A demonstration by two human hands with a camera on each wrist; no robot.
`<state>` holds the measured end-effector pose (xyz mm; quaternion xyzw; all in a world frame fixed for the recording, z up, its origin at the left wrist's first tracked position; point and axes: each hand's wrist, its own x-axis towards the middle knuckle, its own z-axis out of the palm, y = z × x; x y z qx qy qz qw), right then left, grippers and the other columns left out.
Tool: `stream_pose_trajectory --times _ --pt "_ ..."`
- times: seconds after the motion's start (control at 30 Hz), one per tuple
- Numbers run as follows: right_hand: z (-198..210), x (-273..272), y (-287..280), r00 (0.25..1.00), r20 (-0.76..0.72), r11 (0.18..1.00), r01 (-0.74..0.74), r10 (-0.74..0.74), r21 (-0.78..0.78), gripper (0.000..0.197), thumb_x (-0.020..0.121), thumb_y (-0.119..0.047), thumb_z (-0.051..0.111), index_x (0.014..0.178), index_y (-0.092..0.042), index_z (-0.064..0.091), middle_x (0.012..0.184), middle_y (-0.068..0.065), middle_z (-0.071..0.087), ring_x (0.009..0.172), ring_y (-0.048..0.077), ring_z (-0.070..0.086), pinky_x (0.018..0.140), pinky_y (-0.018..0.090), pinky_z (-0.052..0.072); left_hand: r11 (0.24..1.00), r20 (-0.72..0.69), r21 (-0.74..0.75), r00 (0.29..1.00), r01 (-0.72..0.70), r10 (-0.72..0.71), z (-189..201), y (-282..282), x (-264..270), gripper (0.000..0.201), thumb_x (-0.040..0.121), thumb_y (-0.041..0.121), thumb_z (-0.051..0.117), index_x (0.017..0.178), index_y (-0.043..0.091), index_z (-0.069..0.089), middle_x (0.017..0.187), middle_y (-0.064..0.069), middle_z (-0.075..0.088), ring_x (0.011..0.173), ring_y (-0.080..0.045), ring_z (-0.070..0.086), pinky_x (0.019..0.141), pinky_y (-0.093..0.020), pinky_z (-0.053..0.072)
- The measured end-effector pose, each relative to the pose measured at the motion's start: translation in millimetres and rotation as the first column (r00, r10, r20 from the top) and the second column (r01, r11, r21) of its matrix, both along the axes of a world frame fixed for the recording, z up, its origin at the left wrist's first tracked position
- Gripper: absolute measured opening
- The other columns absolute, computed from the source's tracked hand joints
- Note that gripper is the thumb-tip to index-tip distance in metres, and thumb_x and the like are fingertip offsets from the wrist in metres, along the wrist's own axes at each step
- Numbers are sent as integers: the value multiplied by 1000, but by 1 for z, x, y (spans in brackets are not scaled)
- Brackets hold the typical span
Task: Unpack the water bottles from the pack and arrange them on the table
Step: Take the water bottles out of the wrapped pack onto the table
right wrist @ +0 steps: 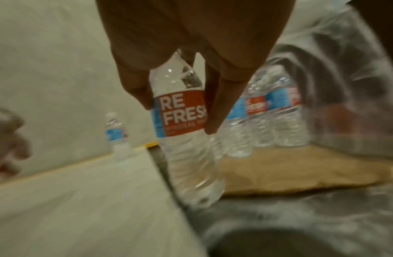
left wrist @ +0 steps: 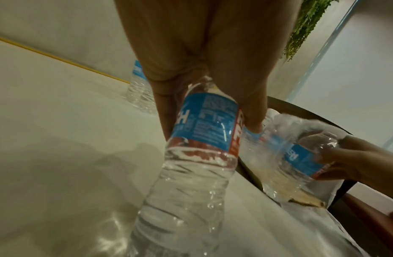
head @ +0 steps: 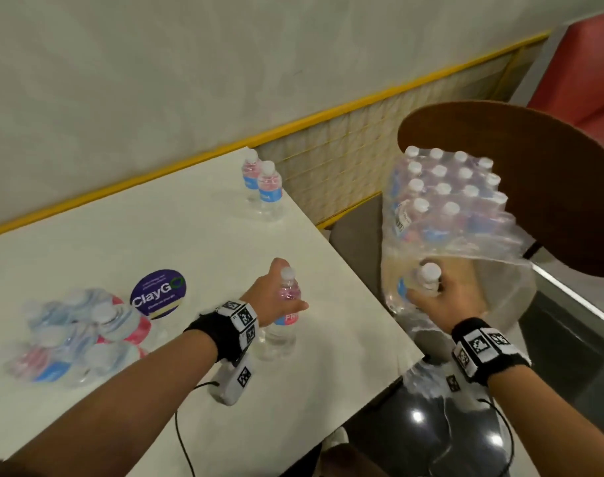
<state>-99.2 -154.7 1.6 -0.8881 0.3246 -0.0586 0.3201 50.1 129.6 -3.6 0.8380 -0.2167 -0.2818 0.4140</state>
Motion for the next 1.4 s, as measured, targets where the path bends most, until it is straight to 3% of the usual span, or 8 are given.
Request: stream_pose_trajectory --times 0.1,0.2,0.4,0.57,0.87,1.07,1.23,1.4 --pt "-1 -1 43 973 -15 966 -229 229 -118 57 67 -16 78 120 -20 57 109 7 57 96 29 56 80 25 40 1000 59 -6 998 0 0 2 36 -5 63 72 24 81 110 19 31 97 -4 62 86 -19 62 82 -23 49" --pt "8 4 66 978 -36 970 -210 207 -124 60 68 -17 78 124 -21 55 112 10 57 101 33 55 85 33 44 999 119 -34 993 -19 22 10 64 -10 57 76 16 77 109 16 30 92 -1 55 81 -17 56 70 -3 41" --pt "15 -2 150 949 32 940 -315 314 132 54 74 -24 77 121 -27 51 105 -5 58 95 16 56 75 22 39 933 155 347 975 98 -160 38 103 -2 52 75 30 76 112 18 42 96 -2 54 86 -23 53 69 -27 43" --pt "-5 11 240 879 116 843 -476 462 252 55 72 -28 76 119 -37 49 111 -7 60 98 13 57 81 30 55 837 166 511 932 197 -321 43 135 -8 49 76 32 74 119 22 54 114 -4 57 94 -22 54 75 -27 43" --pt "-16 46 335 835 170 781 -549 523 299 58 75 -30 72 126 -37 44 114 -3 60 100 17 57 88 37 53 745 241 647 884 162 -401 44 203 -7 49 75 22 70 122 25 54 117 1 59 104 -19 56 76 -27 43" --pt "-31 49 339 882 136 791 -467 452 395 75 73 -26 77 135 -31 36 127 -3 53 112 20 55 97 38 48 901 470 416 819 123 -329 40 241 -20 66 77 38 69 136 28 41 138 7 44 125 -16 42 100 -37 43" --pt "-48 46 330 893 -58 790 -362 446 494 80 77 -29 75 142 -33 27 133 4 51 117 24 54 96 33 44 983 848 160 523 -87 -92 21 283 -41 73 69 55 67 132 25 44 137 -5 46 129 -28 39 110 -54 27" --pt "-55 51 343 885 -113 810 -353 452 468 75 79 -31 73 142 -30 32 132 5 55 116 25 56 101 44 45 916 806 275 589 -292 -55 -11 324 -36 92 63 69 59 138 24 32 149 -16 27 140 -37 19 110 -63 15"
